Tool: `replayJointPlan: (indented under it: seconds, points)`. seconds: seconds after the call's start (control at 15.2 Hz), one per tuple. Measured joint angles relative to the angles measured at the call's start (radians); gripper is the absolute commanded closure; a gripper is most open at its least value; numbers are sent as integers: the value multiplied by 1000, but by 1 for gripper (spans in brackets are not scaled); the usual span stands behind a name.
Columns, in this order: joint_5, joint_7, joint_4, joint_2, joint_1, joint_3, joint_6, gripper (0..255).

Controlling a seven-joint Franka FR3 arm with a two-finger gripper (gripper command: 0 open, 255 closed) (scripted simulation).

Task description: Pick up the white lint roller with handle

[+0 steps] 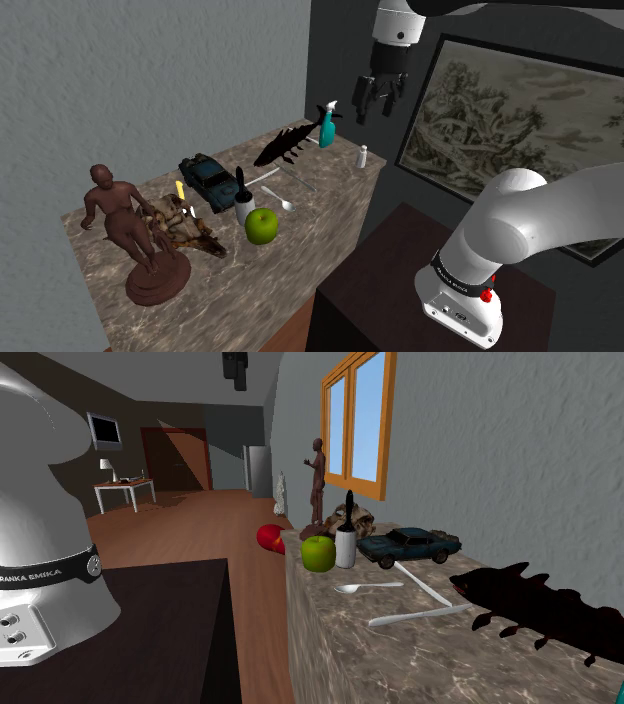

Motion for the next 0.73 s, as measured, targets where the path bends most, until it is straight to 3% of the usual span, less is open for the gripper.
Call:
replayJointPlan:
  seconds: [0.2, 0.73]
  points:
    - [12, 14, -34, 2, 5, 14, 52, 0]
    - [76, 74, -208, 89, 29, 91, 433, 0]
